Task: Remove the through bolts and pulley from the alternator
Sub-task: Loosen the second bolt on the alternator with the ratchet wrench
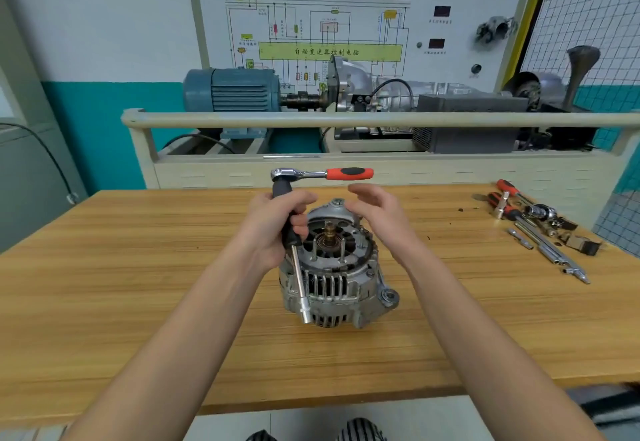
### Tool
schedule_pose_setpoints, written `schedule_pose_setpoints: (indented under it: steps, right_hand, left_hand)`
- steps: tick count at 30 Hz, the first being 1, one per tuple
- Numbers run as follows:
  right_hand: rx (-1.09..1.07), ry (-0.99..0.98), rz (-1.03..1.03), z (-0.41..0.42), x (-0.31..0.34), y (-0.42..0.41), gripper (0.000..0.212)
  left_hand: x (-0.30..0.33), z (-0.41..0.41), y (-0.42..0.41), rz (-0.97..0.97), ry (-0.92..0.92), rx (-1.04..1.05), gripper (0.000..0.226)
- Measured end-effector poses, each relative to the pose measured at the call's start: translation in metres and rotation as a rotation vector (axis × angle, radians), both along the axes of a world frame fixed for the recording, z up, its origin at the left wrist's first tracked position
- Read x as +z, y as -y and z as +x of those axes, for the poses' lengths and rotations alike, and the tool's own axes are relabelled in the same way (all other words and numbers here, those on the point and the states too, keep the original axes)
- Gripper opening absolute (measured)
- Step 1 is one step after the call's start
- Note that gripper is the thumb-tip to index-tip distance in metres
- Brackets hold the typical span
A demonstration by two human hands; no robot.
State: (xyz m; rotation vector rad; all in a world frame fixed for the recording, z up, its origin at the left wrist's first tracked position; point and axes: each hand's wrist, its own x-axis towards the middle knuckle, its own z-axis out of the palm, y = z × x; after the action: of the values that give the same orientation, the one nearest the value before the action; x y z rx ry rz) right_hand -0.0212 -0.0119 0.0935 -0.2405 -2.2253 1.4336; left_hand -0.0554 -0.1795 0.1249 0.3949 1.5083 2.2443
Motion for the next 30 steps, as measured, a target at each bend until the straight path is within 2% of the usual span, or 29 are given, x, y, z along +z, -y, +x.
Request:
schedule_pose_setpoints:
  steps: [1, 3, 7, 13, 18, 21, 24, 30]
  right_hand:
    - [0.064, 0.094, 0.021, -0.007, 0.000, -0.001, 0.046]
    - [0.142, 0.187, 0.060, -0.018, -0.005, -0.001, 0.050]
    - [0.108, 0.136, -0.064, -0.026, -0.014, -0.001, 0.036]
    - [-0.052, 0.063, -0.167, -0.020, -0.019, 0.007, 0.040]
    - [-0.192, 0.031, -0.135, -0.011, -0.031, 0.009, 0.030]
    - [-0.144, 0.073, -0.104, -0.015, -0.014, -0.006, 0.009]
    - [0.052, 0.116, -0.204, -0.018, -0.005, -0.010, 0.011]
    - [-0.086, 0.026, -0.279, -0.018, -0.017, -0.005, 0.017]
  left_hand:
    - [-0.002, 0.001, -0.001, -0.021, -0.026, 0.011, 0.023]
    - [-0.007, 0.003, -0.002, -0.085, -0.080, 0.030, 0.026]
    - [-0.019, 0.001, -0.004, -0.163, -0.140, 0.079, 0.029]
    - [-0.020, -0.010, -0.006, -0.145, -0.158, 0.071, 0.030]
    - [-0.014, -0.015, -0.007, -0.235, -0.199, 0.043, 0.029]
    - [-0.003, -0.015, -0.001, -0.178, -0.167, 0.008, 0.030]
    - [0.010, -0.014, 0.010, -0.044, -0.102, 0.003, 0.029]
    - [0.025, 0.000, 0.016, 0.103, -0.081, 0.021, 0.029]
